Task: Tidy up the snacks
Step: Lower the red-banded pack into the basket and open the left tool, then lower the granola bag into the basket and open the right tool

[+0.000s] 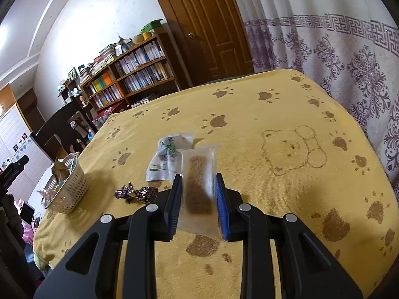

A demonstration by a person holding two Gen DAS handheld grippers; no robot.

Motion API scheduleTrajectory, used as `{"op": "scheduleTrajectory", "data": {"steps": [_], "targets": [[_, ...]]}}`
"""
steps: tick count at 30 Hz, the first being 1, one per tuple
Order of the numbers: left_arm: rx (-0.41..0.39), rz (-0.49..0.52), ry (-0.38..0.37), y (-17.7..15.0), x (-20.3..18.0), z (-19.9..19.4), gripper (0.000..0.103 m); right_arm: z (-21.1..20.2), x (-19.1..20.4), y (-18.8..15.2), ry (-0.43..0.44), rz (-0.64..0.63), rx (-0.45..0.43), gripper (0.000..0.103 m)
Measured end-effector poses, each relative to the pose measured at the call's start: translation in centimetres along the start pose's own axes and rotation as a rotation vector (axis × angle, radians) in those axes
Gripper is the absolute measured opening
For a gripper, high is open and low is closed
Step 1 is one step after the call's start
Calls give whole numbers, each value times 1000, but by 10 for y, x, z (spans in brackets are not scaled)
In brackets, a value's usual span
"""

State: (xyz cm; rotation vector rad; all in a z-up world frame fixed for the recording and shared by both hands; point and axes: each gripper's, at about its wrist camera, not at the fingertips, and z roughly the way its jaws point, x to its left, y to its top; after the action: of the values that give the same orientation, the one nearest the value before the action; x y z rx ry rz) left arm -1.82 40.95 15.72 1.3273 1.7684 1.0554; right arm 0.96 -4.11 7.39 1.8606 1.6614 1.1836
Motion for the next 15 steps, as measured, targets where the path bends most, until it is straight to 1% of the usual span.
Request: {"op": "scheduleTrajectory", "data": {"steps": [5, 8, 9, 14, 15], "targets": [[-15, -7, 0, 2, 1, -5, 62, -6, 14, 0, 44, -10, -5, 26], [-30, -10, -4, 4, 1, -9, 67, -9, 27, 0, 86, -22, -11, 26], [-36, -10, -6, 5, 1, -11, 67, -9, 32, 0, 99, -26, -11, 26], [-59, -10, -17, 11, 5, -19, 68, -10, 70, 3, 187, -54, -15, 26], [-67, -12, -19, 12, 6, -21, 71, -9, 78, 4, 204, -61, -17, 26]]}}
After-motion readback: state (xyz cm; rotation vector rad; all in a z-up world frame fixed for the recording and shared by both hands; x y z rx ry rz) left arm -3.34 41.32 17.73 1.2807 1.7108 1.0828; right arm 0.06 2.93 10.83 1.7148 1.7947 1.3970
